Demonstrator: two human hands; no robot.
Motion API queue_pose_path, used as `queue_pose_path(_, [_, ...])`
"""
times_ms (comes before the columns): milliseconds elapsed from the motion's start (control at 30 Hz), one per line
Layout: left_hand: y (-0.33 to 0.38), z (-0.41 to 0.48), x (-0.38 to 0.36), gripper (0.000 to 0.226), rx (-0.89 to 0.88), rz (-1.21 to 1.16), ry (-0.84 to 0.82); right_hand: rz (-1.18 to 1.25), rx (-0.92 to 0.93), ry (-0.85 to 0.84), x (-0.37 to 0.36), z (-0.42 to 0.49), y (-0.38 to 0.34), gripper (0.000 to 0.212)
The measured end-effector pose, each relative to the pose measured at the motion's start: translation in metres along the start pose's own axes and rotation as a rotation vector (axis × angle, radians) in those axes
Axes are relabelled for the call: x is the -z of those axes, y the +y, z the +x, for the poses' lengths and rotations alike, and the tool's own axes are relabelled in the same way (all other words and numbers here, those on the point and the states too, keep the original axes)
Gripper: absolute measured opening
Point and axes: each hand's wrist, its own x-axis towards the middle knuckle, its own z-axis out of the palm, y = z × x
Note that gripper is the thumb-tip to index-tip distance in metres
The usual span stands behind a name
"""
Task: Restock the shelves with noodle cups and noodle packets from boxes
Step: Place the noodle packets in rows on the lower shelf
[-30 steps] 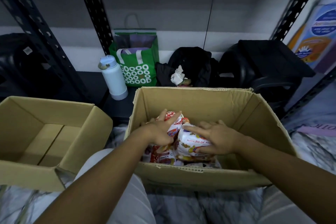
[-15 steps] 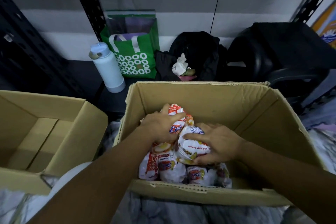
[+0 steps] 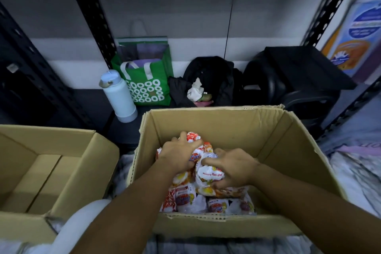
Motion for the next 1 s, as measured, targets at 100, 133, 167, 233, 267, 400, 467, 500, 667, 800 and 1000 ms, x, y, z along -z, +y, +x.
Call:
queue_pose_path(100, [-0.002,-0.016,0.021,0.068,-0.032,-0.024,0.030,0.070,-0.111,0.075,0.009,-0.023,0.003,0.072])
queue_pose_path(133, [-0.003,-0.021,0.030,0.067,-0.050,-0.033,0.040,0.099,-0.148,0.107,0.014,-0.033,0.005,0.074])
queue_pose_path(167, [-0.004,-0.027,0.040,0.067,-0.071,-0.044,0.053,0.118,-0.177,0.138,0.020,-0.043,0.007,0.076])
queue_pose_path(233, [-0.008,-0.038,0.062,0.068,-0.123,-0.061,0.080,0.124,-0.221,0.191,0.039,-0.064,0.010,0.077])
queue_pose_path(267, [-0.011,-0.042,0.075,0.069,-0.153,-0.063,0.092,0.118,-0.231,0.224,0.051,-0.074,0.011,0.075])
queue_pose_path(400, [-0.021,-0.063,0.140,0.071,-0.284,-0.045,0.123,0.065,-0.231,0.311,0.112,-0.104,0.015,0.071])
queue_pose_path(467, [-0.024,-0.073,0.180,0.071,-0.340,-0.020,0.154,0.060,-0.230,0.343,0.148,-0.114,0.018,0.073])
queue_pose_path(500, [-0.025,-0.078,0.201,0.072,-0.358,-0.002,0.166,0.055,-0.224,0.358,0.167,-0.119,0.019,0.074])
queue_pose_path(667, [-0.027,-0.108,0.303,0.071,-0.424,0.092,0.260,-0.077,-0.171,0.415,0.269,-0.143,0.010,0.075])
queue_pose_path(800, [-0.030,-0.130,0.382,0.070,-0.438,0.052,0.332,-0.076,-0.158,0.430,0.349,-0.155,0.011,0.067])
queue_pose_path(1000, [-0.034,-0.151,0.473,0.070,-0.411,0.011,0.458,-0.147,-0.169,0.508,0.449,-0.163,0.019,0.073])
